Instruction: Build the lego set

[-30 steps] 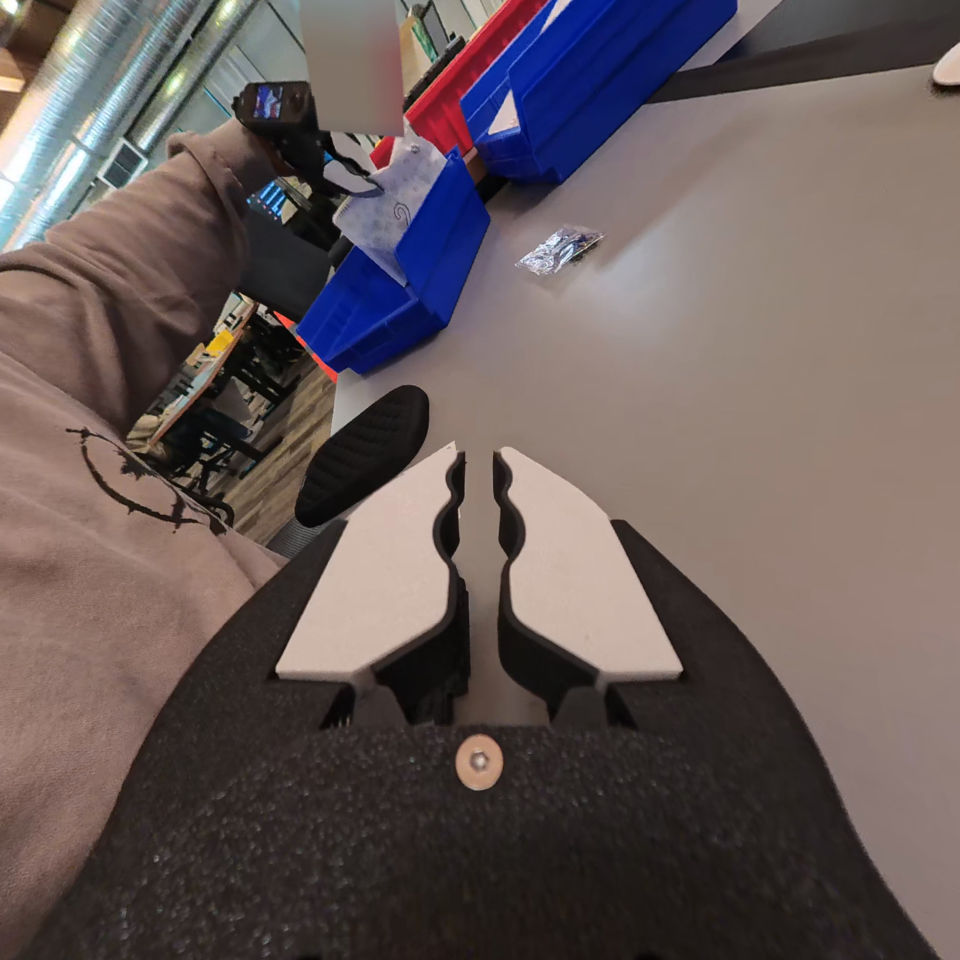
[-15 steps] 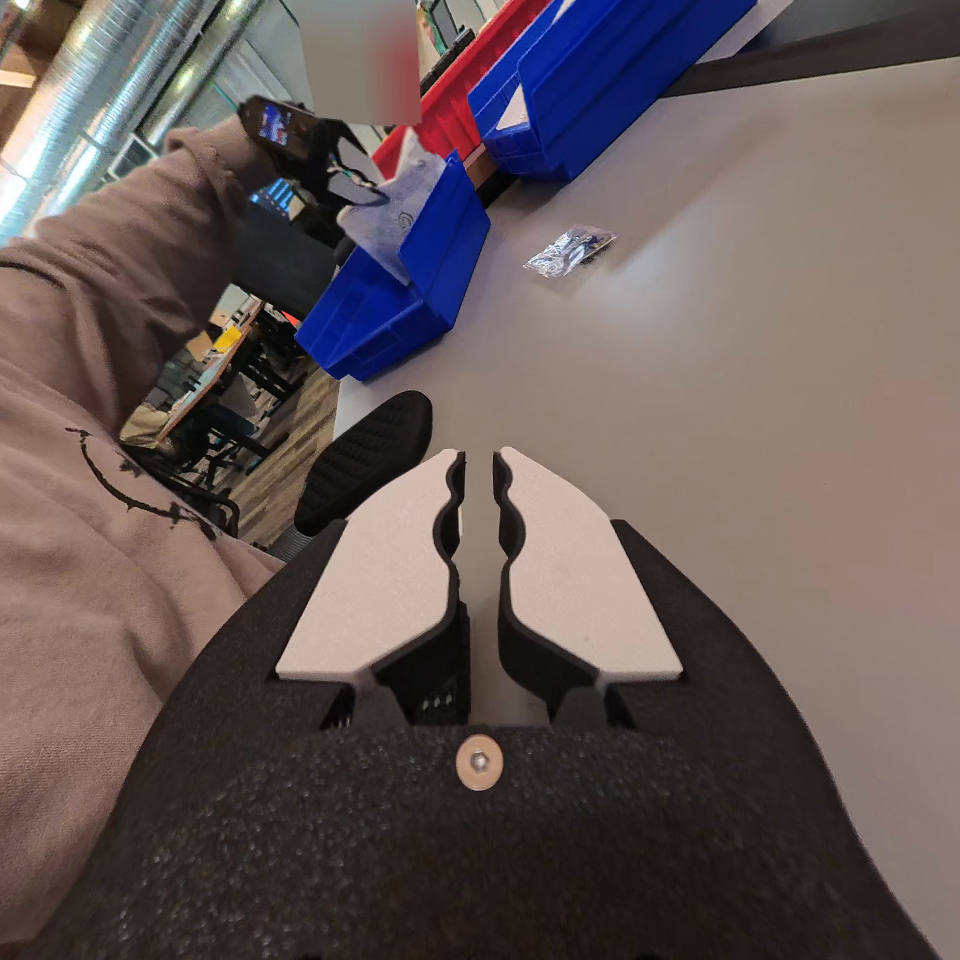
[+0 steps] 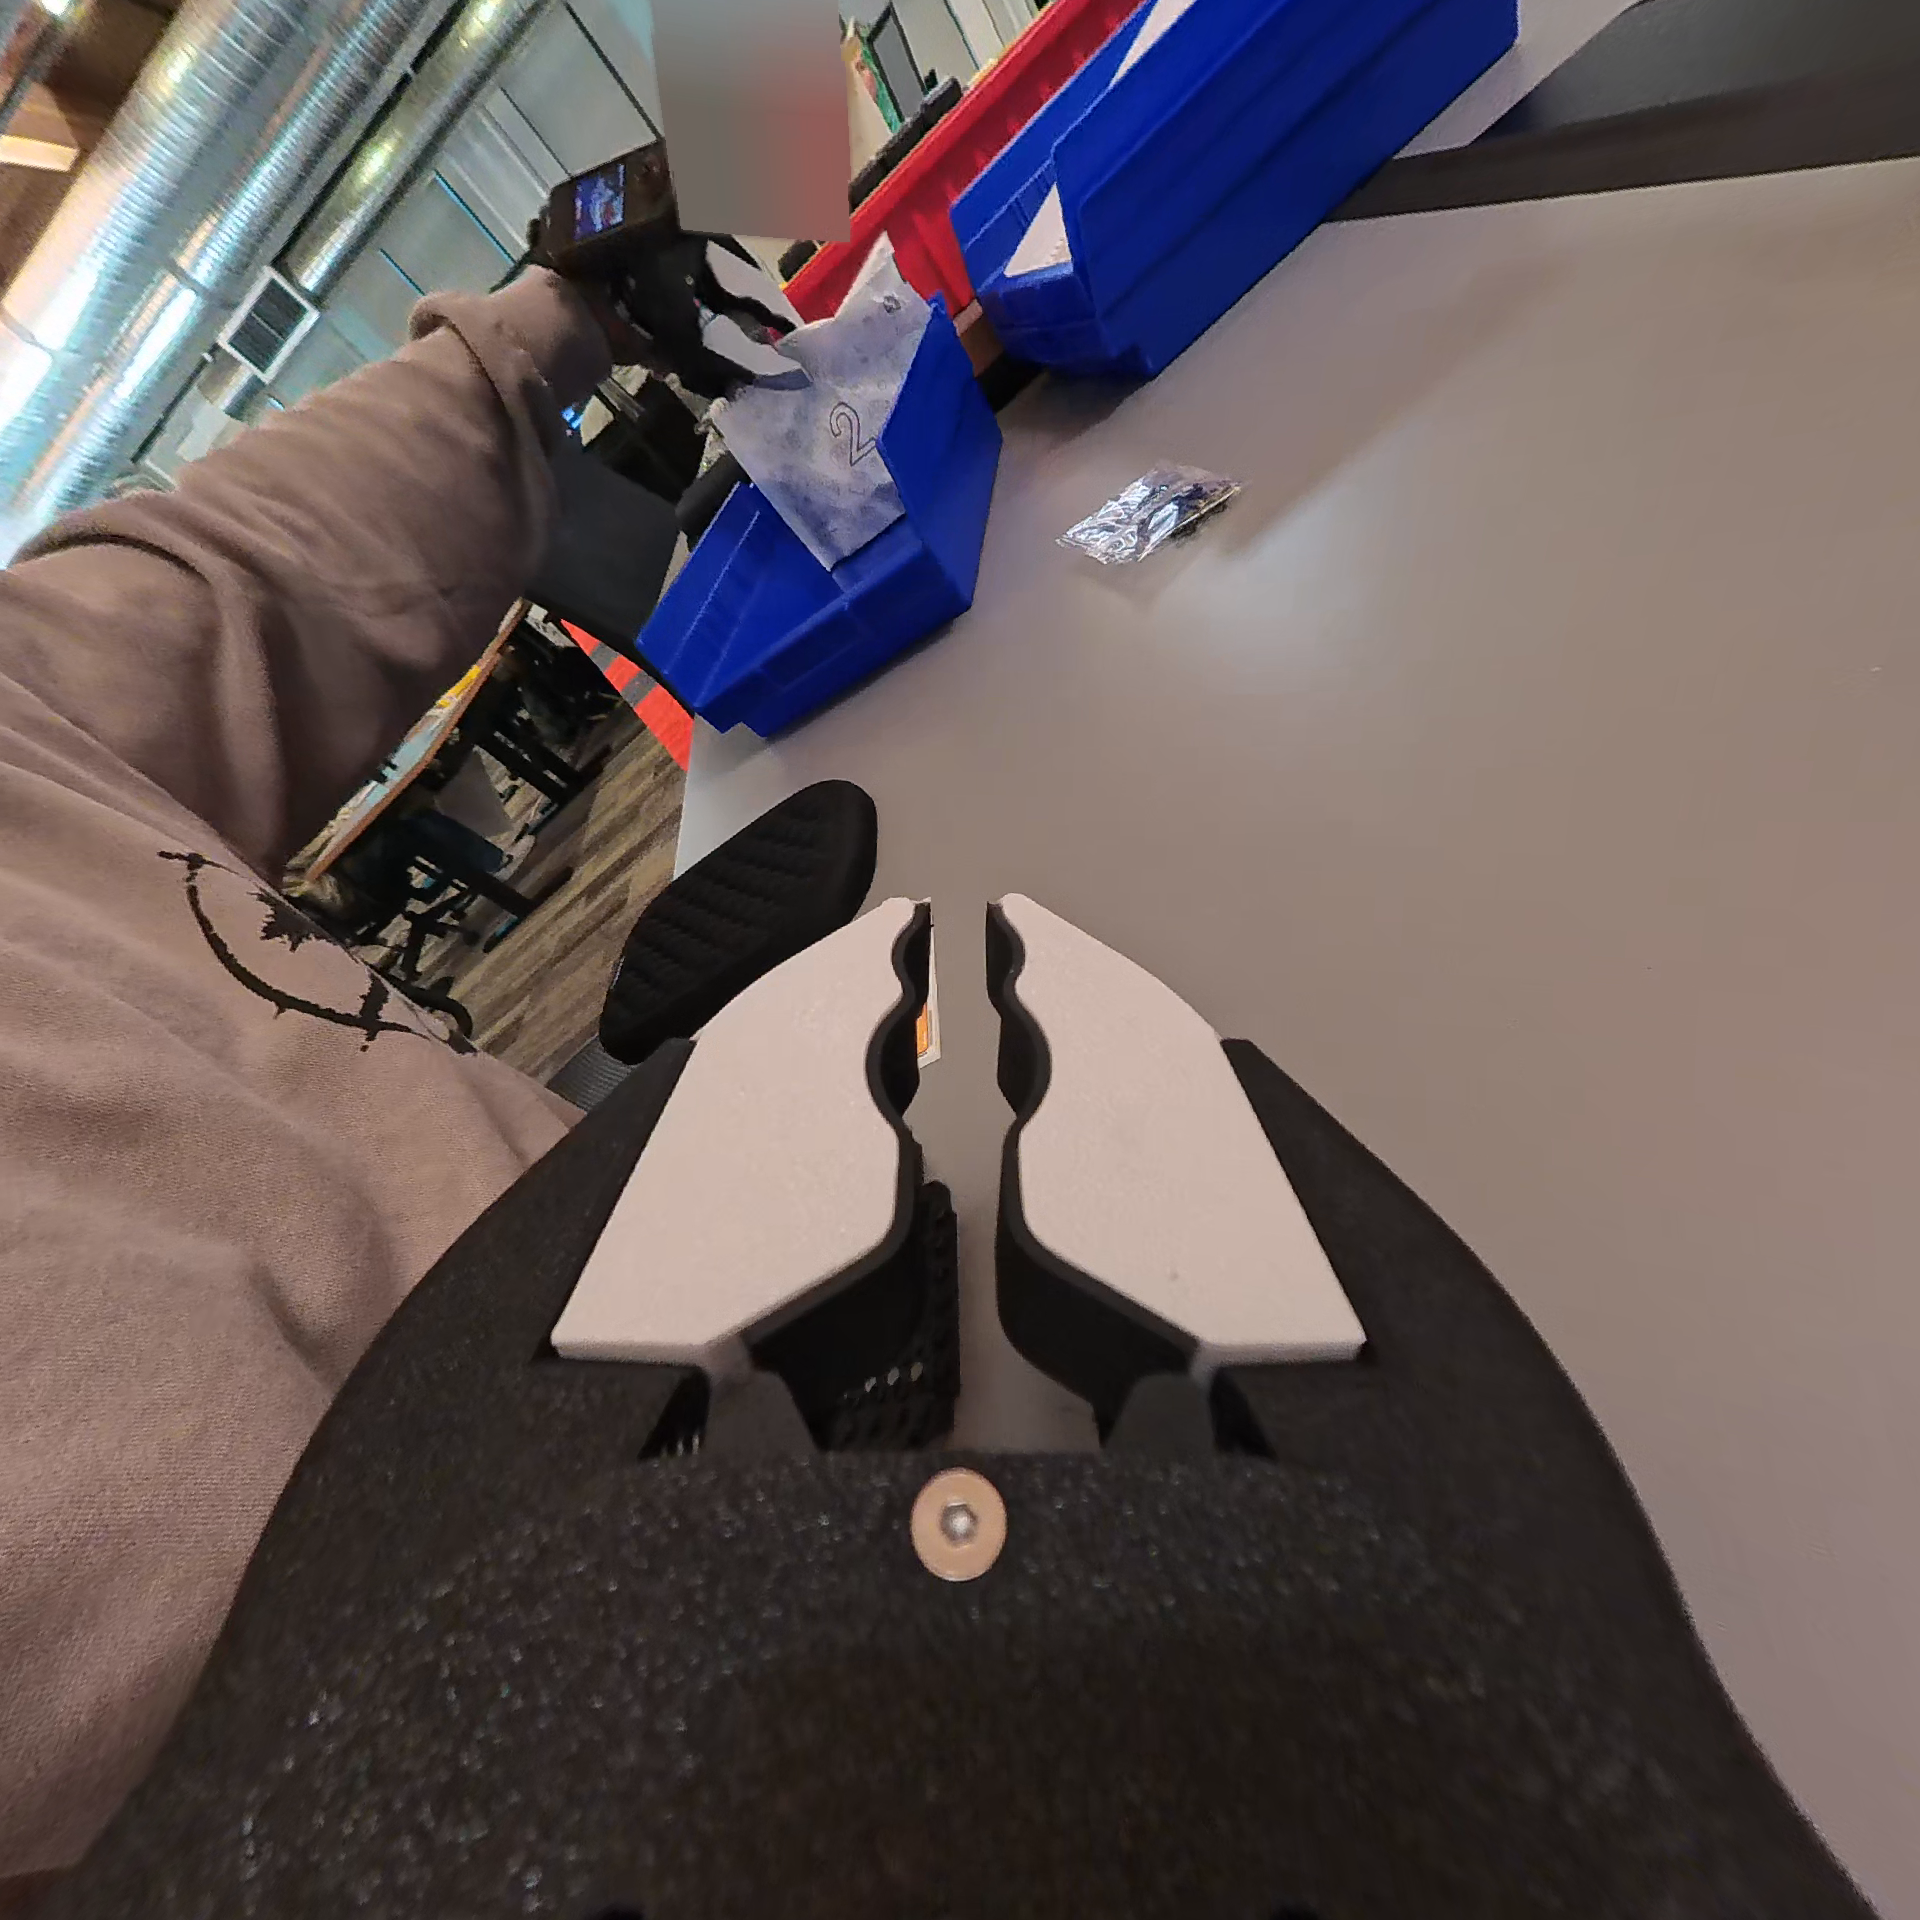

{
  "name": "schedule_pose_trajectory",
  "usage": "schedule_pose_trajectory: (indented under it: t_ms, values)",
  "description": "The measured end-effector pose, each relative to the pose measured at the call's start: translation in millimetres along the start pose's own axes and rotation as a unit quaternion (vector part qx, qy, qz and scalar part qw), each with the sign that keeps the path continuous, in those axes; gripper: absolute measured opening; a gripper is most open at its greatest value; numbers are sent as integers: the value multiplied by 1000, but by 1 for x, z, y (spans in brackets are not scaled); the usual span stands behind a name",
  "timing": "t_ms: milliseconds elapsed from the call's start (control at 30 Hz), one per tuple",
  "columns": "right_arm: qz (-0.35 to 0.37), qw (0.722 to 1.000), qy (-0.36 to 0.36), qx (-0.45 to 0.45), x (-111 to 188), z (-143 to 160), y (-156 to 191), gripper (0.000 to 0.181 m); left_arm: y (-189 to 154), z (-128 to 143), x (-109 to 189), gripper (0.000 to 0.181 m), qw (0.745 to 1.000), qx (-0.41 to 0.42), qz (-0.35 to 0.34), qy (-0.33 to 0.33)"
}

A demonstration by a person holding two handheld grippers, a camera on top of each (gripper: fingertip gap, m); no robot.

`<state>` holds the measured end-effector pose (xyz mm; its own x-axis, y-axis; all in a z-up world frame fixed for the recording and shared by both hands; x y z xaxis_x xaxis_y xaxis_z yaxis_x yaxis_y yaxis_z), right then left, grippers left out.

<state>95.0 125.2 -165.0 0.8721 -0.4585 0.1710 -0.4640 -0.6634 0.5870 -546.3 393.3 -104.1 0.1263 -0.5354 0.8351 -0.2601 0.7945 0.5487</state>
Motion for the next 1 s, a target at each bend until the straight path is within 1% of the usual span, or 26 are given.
schedule_pose_trajectory:
  t_ms: [67,133,233,367,467,567,700,800,933,1000]
  values:
    - [-1,1000,-1,2,2,-1,1,10,3,5,7,26,1000,28,-1,9]
    - [-1,1000,-5,6,5,-2,3,10,5,8,19,26,998,60,-7,12]
    - [4,1000,-11,17,11,-3,5,10,4,4,42,18,994,98,-47,-3]
    - [9,999,-18,33,18,-3,9,10,-17,-6,62,18,984,150,-95,-8]
    - [15,998,-23,48,25,-3,14,10,-43,-15,71,12,968,212,-131,-17]
    - [36,997,-32,65,34,-3,16,9,-72,-28,80,0,941,293,-159,-50]
    - [101,988,-48,105,51,-3,13,6,-110,-46,89,0,897,394,-182,-92]
    - [155,976,-49,146,61,-1,11,5,-135,-57,96,0,857,460,-195,-129]
    - [201,962,-53,176,73,1,11,4,-160,-70,104,0,806,526,-213,-169]
    - [223,956,-59,183,80,2,10,4,-171,-79,106,0,787,548,-211,-190]
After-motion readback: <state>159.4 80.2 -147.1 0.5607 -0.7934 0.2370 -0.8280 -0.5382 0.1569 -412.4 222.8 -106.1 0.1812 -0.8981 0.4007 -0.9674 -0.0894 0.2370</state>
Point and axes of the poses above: each gripper's, where its closed fingertips meet, x back along the fingers, z out of its underside, y = z × x across the jaws, the point moved 6 cm from there along x, back along the fingers, and after that the axes turned 2 degrees about -y, right-handed, at the moved point
